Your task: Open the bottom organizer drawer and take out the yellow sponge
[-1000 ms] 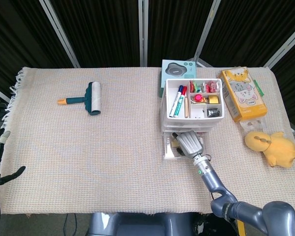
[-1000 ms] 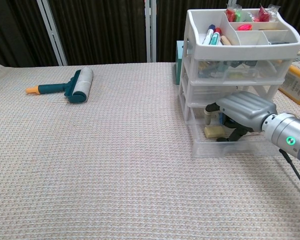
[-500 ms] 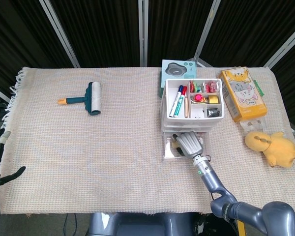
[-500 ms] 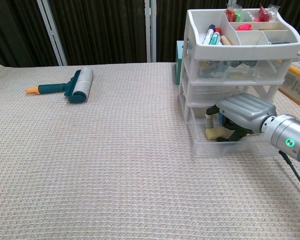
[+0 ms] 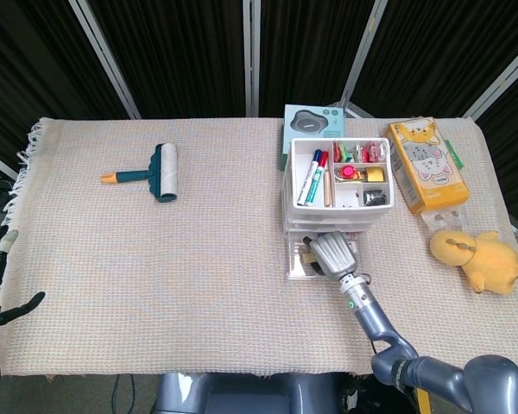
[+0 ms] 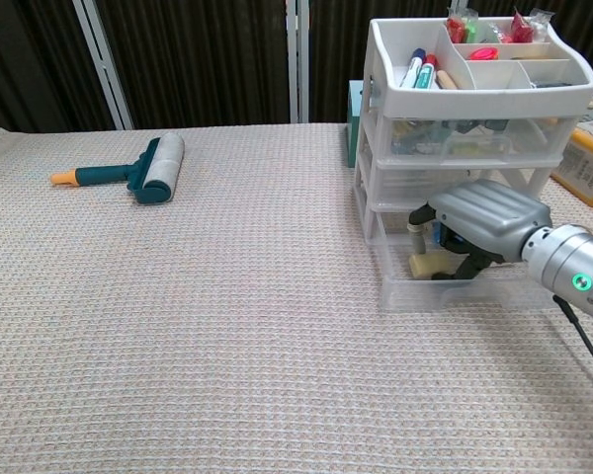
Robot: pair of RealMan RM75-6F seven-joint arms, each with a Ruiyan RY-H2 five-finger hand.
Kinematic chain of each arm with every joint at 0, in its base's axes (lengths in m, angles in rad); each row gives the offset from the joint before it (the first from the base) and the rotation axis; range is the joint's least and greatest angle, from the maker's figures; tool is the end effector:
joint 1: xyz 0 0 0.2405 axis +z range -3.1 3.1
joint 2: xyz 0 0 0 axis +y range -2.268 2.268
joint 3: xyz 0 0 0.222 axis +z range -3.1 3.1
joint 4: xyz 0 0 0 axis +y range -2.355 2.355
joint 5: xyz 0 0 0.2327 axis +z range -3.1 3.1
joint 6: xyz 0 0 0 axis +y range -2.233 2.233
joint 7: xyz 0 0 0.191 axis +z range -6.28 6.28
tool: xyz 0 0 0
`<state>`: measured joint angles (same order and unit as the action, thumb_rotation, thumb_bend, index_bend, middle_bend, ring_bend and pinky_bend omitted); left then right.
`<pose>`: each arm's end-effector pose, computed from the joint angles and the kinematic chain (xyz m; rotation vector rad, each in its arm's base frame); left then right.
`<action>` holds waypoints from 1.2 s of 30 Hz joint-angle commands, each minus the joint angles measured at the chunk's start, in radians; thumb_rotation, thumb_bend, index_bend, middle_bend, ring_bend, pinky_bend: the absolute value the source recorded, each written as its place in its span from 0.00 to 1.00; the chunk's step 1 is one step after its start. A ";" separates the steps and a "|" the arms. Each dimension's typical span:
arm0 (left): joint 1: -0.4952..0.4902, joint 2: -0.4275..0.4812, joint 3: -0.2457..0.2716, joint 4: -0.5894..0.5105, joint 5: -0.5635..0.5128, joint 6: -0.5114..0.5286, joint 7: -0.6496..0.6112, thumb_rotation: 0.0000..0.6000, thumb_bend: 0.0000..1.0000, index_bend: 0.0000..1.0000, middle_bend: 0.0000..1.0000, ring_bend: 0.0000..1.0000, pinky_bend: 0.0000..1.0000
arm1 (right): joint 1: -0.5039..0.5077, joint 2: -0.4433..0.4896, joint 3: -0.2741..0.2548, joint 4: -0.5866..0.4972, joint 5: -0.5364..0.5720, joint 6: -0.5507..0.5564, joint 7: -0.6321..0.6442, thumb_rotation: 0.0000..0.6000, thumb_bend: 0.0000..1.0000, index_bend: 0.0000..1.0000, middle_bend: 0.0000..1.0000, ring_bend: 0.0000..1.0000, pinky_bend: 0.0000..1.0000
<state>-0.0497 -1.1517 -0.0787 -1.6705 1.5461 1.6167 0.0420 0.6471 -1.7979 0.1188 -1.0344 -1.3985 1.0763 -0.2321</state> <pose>-0.2605 0.2209 0.1340 -1.2938 -0.8255 -1.0380 -0.1589 -0.3653 -0.0878 1.8569 -0.7101 0.9123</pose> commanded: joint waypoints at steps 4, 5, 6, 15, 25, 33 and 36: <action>0.000 -0.002 0.002 -0.002 0.004 0.001 0.008 1.00 0.07 0.00 0.00 0.00 0.00 | -0.011 0.023 0.000 -0.034 -0.015 0.028 0.002 1.00 0.18 0.55 1.00 0.97 0.71; 0.000 -0.002 0.002 -0.002 0.004 0.002 0.007 1.00 0.07 0.00 0.00 0.00 0.00 | -0.013 0.028 0.001 -0.040 -0.018 0.034 0.001 1.00 0.18 0.55 1.00 0.97 0.71; 0.001 -0.002 0.001 -0.002 0.004 0.003 0.007 1.00 0.07 0.00 0.00 0.00 0.00 | -0.014 0.033 0.001 -0.046 -0.020 0.039 -0.002 1.00 0.18 0.55 1.00 0.97 0.71; 0.004 -0.003 0.004 -0.001 0.012 0.012 0.009 1.00 0.07 0.00 0.00 0.00 0.00 | -0.041 0.102 0.014 -0.146 -0.049 0.126 -0.031 1.00 0.18 0.55 1.00 0.97 0.71; 0.007 -0.005 0.006 -0.003 0.017 0.016 0.017 1.00 0.07 0.00 0.00 0.00 0.00 | -0.092 0.243 0.043 -0.291 -0.056 0.220 -0.067 1.00 0.18 0.54 1.00 0.97 0.71; 0.009 -0.004 0.008 -0.007 0.020 0.018 0.017 1.00 0.07 0.00 0.00 0.00 0.00 | -0.159 0.344 0.060 -0.264 0.002 0.252 -0.029 1.00 0.18 0.54 1.00 0.97 0.71; 0.008 -0.005 0.008 -0.009 0.020 0.017 0.022 1.00 0.07 0.00 0.00 0.00 0.00 | -0.177 0.356 0.058 -0.224 0.028 0.239 -0.016 1.00 0.18 0.54 1.00 0.97 0.71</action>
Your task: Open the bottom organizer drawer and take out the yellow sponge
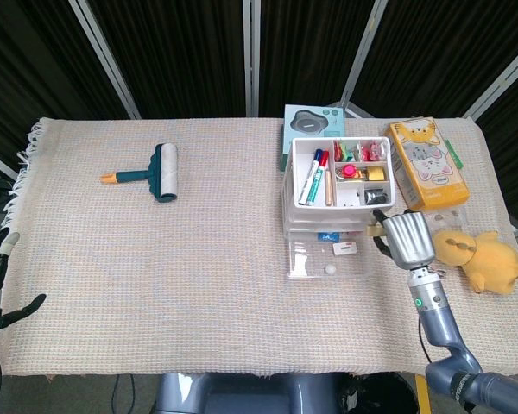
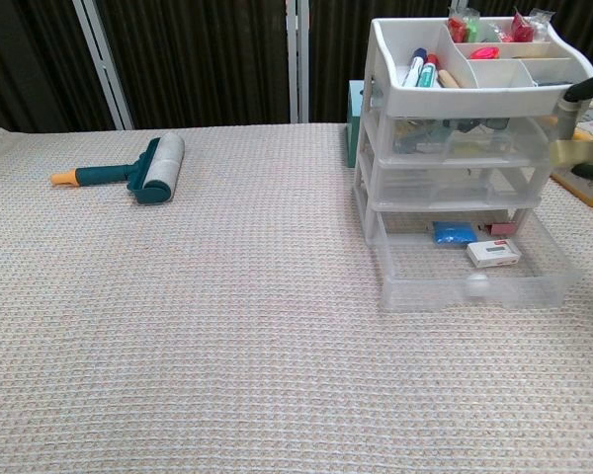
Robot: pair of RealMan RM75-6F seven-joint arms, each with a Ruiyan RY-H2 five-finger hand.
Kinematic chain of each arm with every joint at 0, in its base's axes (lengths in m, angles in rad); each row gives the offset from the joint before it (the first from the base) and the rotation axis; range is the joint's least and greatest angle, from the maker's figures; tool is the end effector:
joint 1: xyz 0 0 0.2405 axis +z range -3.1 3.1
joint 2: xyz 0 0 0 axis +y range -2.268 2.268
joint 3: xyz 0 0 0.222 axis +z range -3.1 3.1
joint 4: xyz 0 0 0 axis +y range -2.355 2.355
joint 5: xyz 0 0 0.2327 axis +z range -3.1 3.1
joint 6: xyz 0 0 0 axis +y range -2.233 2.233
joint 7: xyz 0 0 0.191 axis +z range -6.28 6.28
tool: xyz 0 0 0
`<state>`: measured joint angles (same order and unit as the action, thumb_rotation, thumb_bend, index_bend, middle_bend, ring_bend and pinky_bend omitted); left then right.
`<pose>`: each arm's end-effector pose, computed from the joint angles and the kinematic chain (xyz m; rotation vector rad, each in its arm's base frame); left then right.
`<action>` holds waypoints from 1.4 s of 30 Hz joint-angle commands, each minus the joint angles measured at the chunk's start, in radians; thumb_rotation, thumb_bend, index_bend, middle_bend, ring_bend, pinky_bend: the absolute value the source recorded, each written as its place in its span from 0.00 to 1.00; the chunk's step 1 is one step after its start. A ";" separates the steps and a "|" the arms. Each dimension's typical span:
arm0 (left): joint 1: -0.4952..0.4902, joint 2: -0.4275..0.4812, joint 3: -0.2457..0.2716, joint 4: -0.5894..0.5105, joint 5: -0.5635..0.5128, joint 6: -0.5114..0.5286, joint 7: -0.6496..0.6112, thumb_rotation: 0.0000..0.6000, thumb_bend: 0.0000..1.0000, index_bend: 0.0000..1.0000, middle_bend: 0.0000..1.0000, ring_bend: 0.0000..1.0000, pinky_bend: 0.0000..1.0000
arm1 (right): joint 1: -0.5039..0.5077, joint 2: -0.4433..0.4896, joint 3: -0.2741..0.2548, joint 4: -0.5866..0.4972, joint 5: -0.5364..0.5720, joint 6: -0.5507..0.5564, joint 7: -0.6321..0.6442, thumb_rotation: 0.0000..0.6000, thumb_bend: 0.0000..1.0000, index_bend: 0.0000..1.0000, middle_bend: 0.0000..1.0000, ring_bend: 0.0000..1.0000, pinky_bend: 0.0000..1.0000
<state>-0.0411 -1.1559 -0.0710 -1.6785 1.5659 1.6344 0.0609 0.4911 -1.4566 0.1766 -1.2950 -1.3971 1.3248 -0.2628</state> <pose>-0.2564 0.2164 0.1329 -1.2991 -0.8106 -1.0420 -0.2043 -0.3648 0.0556 1.5453 -0.5641 0.9513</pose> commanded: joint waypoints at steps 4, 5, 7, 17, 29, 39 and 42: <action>-0.001 -0.002 0.001 -0.002 -0.001 -0.004 0.008 1.00 0.07 0.00 0.00 0.00 0.00 | -0.032 0.016 -0.007 0.070 0.045 -0.027 0.006 1.00 0.18 0.54 1.00 0.97 0.71; -0.001 -0.002 0.001 -0.003 -0.001 -0.004 0.009 1.00 0.07 0.00 0.00 0.00 0.00 | -0.033 0.017 -0.008 0.076 0.051 -0.034 0.004 1.00 0.18 0.54 1.00 0.97 0.71; 0.000 -0.001 0.001 -0.003 0.000 -0.002 0.008 1.00 0.07 0.00 0.00 0.00 0.00 | -0.037 0.016 -0.010 0.085 0.057 -0.043 0.006 1.00 0.18 0.55 1.00 0.97 0.71; 0.002 0.001 0.000 -0.001 -0.001 -0.001 0.005 1.00 0.07 0.00 0.00 0.00 0.00 | -0.054 0.025 -0.016 0.077 0.140 -0.121 -0.053 1.00 0.08 0.51 1.00 0.97 0.71; 0.002 -0.001 -0.003 0.002 -0.007 -0.002 0.005 1.00 0.07 0.00 0.00 0.00 0.00 | -0.096 0.033 0.014 0.050 0.132 -0.033 0.028 1.00 0.06 0.40 0.89 0.85 0.58; -0.005 -0.025 -0.016 0.022 -0.034 -0.012 0.032 1.00 0.07 0.00 0.00 0.00 0.00 | -0.201 0.058 -0.015 0.017 -0.003 0.206 0.159 1.00 0.05 0.03 0.05 0.02 0.05; -0.007 -0.039 -0.021 0.040 -0.052 -0.020 0.051 1.00 0.07 0.00 0.00 0.00 0.00 | -0.226 0.103 -0.043 -0.018 -0.039 0.216 0.208 1.00 0.04 0.00 0.00 0.00 0.00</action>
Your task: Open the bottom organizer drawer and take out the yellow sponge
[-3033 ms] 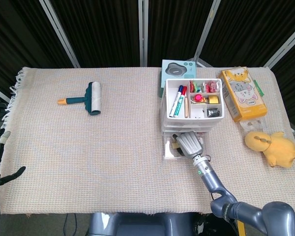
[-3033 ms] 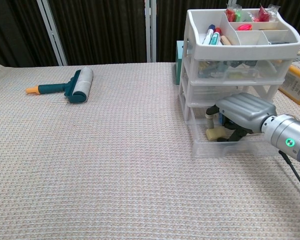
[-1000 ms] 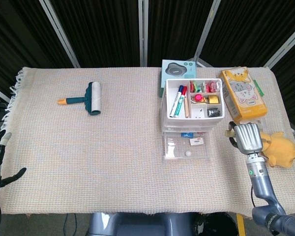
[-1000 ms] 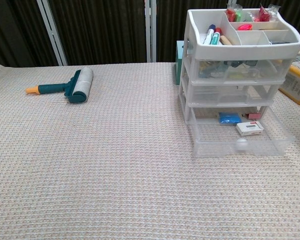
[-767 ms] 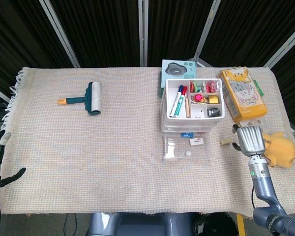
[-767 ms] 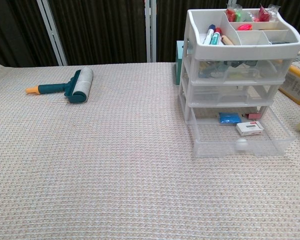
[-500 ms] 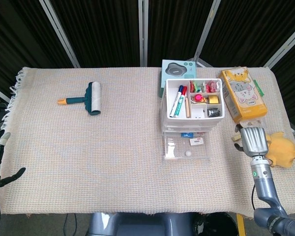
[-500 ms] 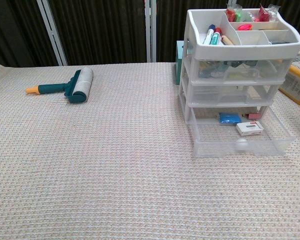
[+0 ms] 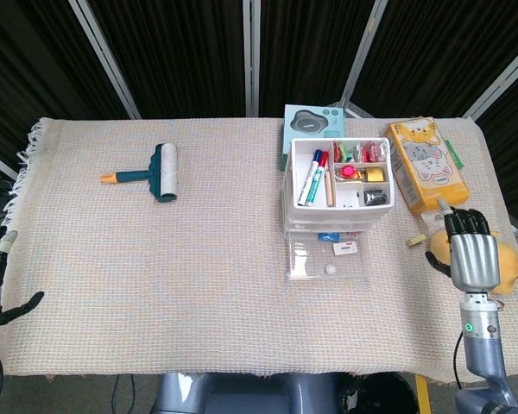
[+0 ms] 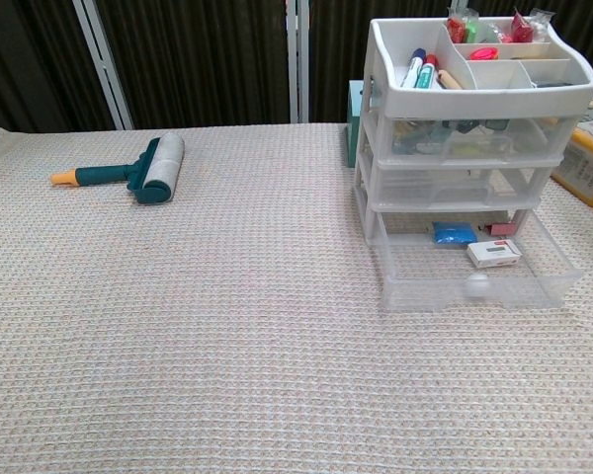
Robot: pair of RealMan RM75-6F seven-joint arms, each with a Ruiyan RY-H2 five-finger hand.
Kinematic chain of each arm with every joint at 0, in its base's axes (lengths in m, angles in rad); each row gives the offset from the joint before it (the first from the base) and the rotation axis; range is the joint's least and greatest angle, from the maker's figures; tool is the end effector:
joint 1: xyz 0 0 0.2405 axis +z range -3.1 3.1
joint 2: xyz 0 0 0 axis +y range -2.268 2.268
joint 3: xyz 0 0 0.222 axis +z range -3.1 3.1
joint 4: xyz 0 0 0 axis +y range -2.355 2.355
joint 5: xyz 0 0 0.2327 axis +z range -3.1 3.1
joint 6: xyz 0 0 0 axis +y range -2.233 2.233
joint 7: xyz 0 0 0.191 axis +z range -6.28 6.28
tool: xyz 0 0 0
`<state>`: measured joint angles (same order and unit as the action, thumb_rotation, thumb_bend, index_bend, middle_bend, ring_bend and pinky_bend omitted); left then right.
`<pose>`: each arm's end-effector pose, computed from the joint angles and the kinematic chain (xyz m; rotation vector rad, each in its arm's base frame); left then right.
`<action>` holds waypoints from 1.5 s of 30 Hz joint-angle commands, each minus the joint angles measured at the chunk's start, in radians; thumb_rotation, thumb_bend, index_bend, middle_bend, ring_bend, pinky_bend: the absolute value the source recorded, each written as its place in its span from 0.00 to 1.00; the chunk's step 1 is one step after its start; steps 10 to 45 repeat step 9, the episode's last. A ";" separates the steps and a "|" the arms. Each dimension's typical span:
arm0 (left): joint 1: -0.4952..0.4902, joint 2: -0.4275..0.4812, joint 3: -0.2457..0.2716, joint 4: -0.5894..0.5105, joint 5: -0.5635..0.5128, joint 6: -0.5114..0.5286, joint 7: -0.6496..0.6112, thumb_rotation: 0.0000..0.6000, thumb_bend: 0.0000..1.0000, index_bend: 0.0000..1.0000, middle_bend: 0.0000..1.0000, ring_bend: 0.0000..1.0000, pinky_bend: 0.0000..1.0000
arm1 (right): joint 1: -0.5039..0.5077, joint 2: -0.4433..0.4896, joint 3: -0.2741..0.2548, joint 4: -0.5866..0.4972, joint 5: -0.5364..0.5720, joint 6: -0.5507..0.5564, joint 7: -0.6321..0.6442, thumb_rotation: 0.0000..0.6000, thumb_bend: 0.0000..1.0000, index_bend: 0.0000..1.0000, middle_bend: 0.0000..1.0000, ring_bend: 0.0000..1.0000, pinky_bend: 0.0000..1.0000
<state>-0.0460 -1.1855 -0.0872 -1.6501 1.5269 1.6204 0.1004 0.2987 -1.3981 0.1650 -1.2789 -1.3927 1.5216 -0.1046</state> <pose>-0.2645 0.2217 0.1298 -1.2797 -0.7963 -0.9927 -0.2708 -0.3153 0.1107 1.3042 -0.6252 0.9792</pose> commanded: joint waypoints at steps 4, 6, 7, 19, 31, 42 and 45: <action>-0.008 -0.021 -0.017 0.026 -0.032 -0.012 0.024 1.00 0.07 0.00 0.00 0.00 0.00 | -0.053 0.106 -0.066 -0.086 -0.079 0.007 0.068 1.00 0.03 0.00 0.00 0.00 0.00; -0.010 -0.026 -0.018 0.034 -0.033 -0.012 0.035 1.00 0.07 0.00 0.00 0.00 0.00 | -0.062 0.131 -0.079 -0.101 -0.099 0.013 0.067 1.00 0.03 0.00 0.00 0.00 0.00; -0.011 -0.028 -0.018 0.036 -0.034 -0.013 0.037 1.00 0.07 0.00 0.00 0.00 0.00 | -0.066 0.140 -0.084 -0.107 -0.107 0.015 0.067 1.00 0.03 0.00 0.00 0.00 0.00; -0.011 -0.030 -0.018 0.038 -0.039 -0.017 0.040 1.00 0.07 0.00 0.00 0.00 0.00 | -0.072 0.157 -0.090 -0.117 -0.114 0.012 0.071 1.00 0.03 0.00 0.00 0.00 0.00; -0.011 -0.030 -0.018 0.038 -0.039 -0.017 0.040 1.00 0.07 0.00 0.00 0.00 0.00 | -0.072 0.157 -0.090 -0.117 -0.114 0.012 0.071 1.00 0.03 0.00 0.00 0.00 0.00; -0.011 -0.030 -0.018 0.038 -0.039 -0.017 0.040 1.00 0.07 0.00 0.00 0.00 0.00 | -0.072 0.157 -0.090 -0.117 -0.114 0.012 0.071 1.00 0.03 0.00 0.00 0.00 0.00; -0.011 -0.030 -0.018 0.038 -0.039 -0.017 0.040 1.00 0.07 0.00 0.00 0.00 0.00 | -0.072 0.157 -0.090 -0.117 -0.114 0.012 0.071 1.00 0.03 0.00 0.00 0.00 0.00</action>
